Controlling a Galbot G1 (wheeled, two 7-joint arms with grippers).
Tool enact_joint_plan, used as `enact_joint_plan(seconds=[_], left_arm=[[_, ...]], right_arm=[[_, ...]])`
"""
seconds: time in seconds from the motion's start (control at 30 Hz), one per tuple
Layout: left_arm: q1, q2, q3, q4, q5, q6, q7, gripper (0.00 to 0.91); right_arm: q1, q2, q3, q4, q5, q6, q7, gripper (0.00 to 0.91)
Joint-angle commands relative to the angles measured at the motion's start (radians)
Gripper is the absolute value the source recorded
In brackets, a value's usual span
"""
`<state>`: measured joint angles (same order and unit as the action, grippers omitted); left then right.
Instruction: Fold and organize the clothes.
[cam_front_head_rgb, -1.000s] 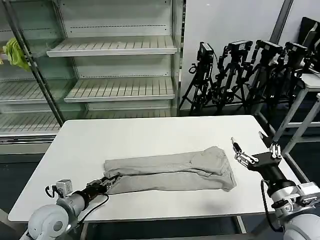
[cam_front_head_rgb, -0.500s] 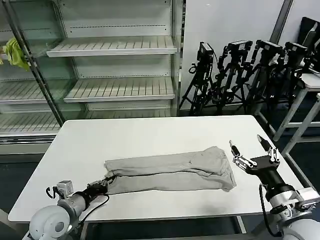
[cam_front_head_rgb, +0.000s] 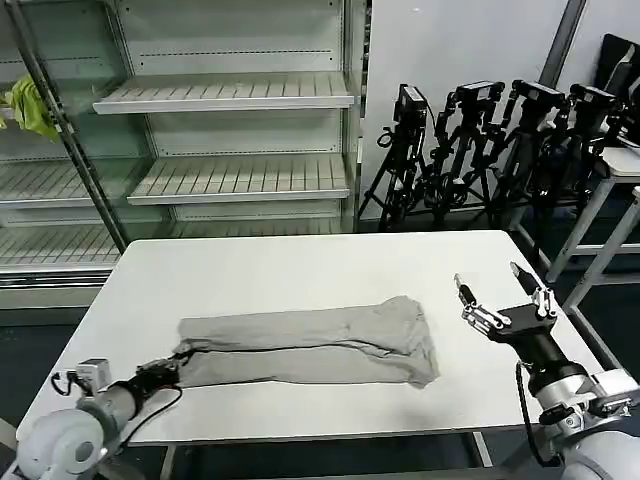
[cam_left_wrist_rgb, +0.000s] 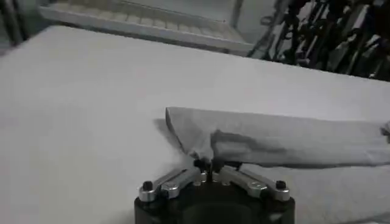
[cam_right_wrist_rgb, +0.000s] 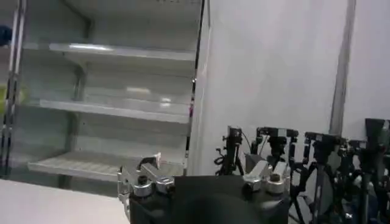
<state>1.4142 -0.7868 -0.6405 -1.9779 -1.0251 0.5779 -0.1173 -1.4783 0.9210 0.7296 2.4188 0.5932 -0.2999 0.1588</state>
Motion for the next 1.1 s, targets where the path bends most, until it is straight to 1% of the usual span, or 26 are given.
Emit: enact_joint_plan(seconds=[0.03,0.1,0.27,0.37,0.5,0.63,0.8,0.87,1.0,1.1], left_arm=[[0.121,0.119,-0.234,0.017,-0.014,0.0,0.0,0.04],[0.143,0.152,-0.291,0.032,-0.026,0.0,0.0,0.04],[0.158,0.214,-0.361,0.065,-0.038,0.0,0.001,0.04],[0.154,0.24,-0.378,0.077,-0.041,0.0,0.0,0.04],[0.146,0.246,-0.367,0.047,-0.048,0.0,-0.001,0.04],[0.12,0.214,-0.313,-0.051,-0.048,0.0,-0.007,0.04],[0.069,0.156,-0.19,-0.181,-0.058,0.001,-0.018,0.04],[0.042,0.129,-0.138,-0.216,-0.059,0.0,-0.018,0.04],[-0.02,0.073,-0.016,-0.258,-0.058,0.0,-0.018,0.04],[-0.073,0.033,0.042,-0.26,-0.06,0.0,-0.016,0.04]], right_arm=[[0.063,-0.004,-0.041,-0.017,0.004,0.001,0.001,0.907],[0.085,-0.004,-0.056,-0.025,0.007,0.001,0.001,0.907],[0.126,-0.005,-0.077,-0.047,0.014,0.002,0.001,0.907],[0.142,-0.005,-0.084,-0.062,0.017,0.003,0.002,0.907],[0.149,-0.005,-0.085,-0.07,0.019,0.003,0.004,0.907],[0.138,-0.005,-0.075,-0.074,0.018,0.002,0.005,0.907],[0.106,-0.011,-0.051,-0.085,0.018,0.006,0.007,0.907],[0.095,-0.021,-0.045,-0.094,0.02,0.016,0.01,0.907],[0.087,-0.063,-0.03,-0.142,0.036,0.063,0.032,0.907],[0.092,-0.089,-0.014,-0.177,0.052,0.074,0.038,0.907]])
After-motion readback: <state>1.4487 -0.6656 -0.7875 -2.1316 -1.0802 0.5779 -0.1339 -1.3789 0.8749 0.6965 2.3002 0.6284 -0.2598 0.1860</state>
